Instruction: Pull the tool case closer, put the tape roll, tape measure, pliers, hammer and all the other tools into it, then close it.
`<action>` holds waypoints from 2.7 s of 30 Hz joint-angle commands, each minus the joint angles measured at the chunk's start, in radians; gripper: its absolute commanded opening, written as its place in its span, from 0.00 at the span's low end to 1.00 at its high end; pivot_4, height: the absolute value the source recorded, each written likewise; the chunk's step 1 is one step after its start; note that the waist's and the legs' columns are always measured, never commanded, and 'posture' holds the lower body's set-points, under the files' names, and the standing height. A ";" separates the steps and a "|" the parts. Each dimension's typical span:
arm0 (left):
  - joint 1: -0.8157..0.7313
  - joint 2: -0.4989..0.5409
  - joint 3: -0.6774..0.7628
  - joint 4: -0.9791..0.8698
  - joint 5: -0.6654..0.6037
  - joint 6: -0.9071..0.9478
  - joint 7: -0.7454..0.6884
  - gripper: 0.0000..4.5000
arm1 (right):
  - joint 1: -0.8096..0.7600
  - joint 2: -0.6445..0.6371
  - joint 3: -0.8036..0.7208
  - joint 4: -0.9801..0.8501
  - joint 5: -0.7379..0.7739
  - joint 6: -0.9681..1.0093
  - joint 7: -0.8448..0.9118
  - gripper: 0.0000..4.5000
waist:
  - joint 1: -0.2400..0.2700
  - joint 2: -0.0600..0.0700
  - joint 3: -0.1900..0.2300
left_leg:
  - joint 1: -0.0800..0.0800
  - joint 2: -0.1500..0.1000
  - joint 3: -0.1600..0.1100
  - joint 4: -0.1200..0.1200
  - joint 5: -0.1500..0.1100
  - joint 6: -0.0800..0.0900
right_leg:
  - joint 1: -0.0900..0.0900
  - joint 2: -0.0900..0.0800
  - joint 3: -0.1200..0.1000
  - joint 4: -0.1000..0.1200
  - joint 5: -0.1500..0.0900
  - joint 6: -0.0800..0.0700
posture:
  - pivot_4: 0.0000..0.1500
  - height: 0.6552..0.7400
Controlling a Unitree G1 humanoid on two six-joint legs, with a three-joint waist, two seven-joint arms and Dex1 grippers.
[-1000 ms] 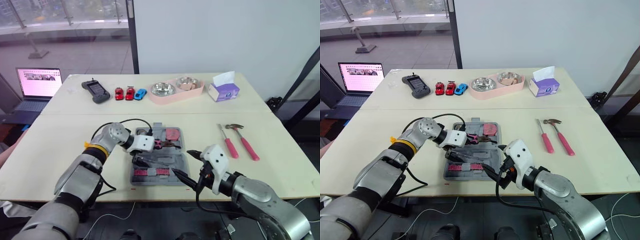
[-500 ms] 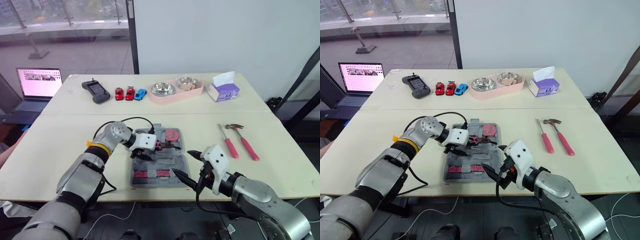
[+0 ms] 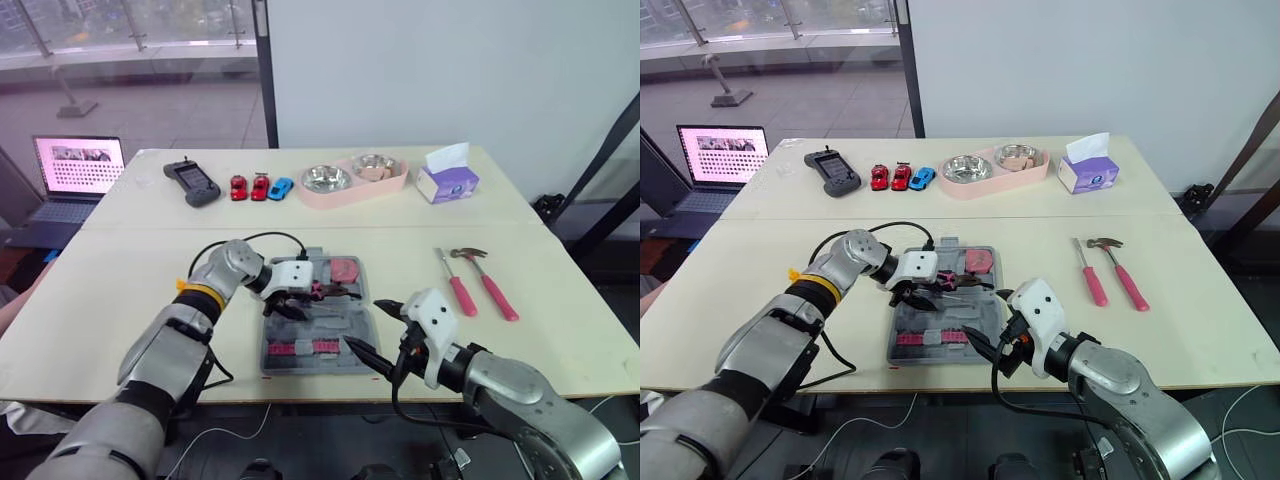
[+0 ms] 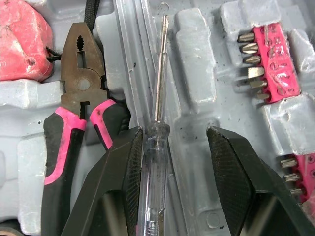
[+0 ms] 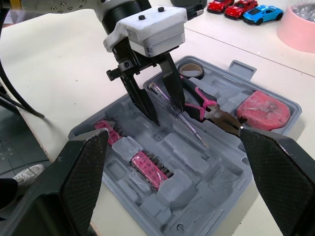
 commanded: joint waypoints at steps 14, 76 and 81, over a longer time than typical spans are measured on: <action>-0.025 0.002 0.037 -0.056 -0.043 0.064 -0.029 0.00 | -0.014 0.002 -0.007 -0.019 0.001 -0.012 0.011 1.00 | 0.000 0.000 0.000 | 0.000 0.000 0.000 0.000 0.000 0.000 | 0.000 0.000 0.000 0.000 0.000 0.000 | 1.00 1.00; 0.037 0.052 -0.256 -0.575 0.151 0.619 0.003 0.00 | -0.022 -0.001 0.017 -0.038 -0.003 -0.001 -0.009 1.00 | 0.009 0.000 0.000 | 0.000 0.000 0.000 0.000 0.000 0.000 | 0.000 0.000 0.000 0.000 0.000 0.000 | 1.00 1.00; 0.042 0.047 -0.260 -0.585 0.158 0.619 0.003 0.00 | -0.029 -0.005 0.017 -0.040 0.000 0.004 -0.008 1.00 | 0.009 0.000 0.000 | 0.000 0.000 0.000 0.000 0.000 0.000 | 0.000 0.000 0.000 0.000 0.000 0.000 | 1.00 1.00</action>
